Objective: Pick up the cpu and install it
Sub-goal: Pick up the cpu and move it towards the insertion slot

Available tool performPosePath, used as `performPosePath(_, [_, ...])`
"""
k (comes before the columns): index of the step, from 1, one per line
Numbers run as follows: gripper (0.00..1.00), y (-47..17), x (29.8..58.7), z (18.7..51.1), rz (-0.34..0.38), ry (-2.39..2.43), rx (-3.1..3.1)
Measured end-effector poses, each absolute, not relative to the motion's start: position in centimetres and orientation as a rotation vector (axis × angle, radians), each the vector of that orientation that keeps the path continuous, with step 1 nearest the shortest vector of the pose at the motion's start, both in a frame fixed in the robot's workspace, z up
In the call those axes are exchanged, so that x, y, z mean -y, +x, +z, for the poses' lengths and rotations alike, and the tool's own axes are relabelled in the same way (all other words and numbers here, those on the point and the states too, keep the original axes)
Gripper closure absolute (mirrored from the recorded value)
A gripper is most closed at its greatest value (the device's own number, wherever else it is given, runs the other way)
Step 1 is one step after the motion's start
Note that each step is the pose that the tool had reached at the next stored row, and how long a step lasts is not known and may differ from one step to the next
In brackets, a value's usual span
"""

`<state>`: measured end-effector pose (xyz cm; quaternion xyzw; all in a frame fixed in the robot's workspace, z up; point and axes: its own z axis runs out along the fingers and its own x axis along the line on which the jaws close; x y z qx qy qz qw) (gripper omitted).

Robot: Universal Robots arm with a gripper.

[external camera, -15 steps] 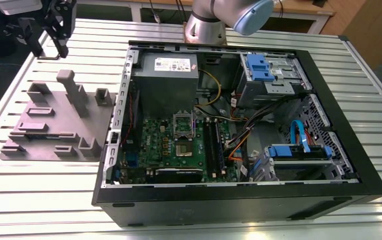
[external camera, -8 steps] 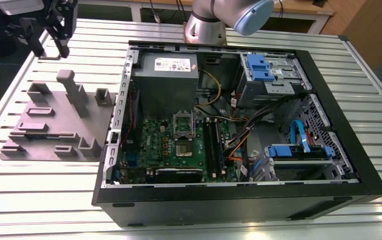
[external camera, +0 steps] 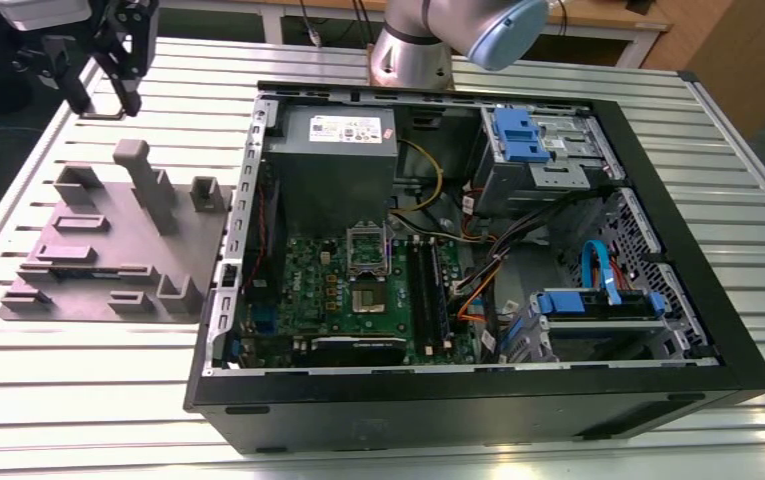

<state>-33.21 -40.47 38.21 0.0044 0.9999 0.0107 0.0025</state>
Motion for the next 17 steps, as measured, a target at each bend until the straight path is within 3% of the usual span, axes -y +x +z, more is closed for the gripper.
performPosePath(17, [0.53,-32.74,40.47,38.20,0.033,0.014,-3.136])
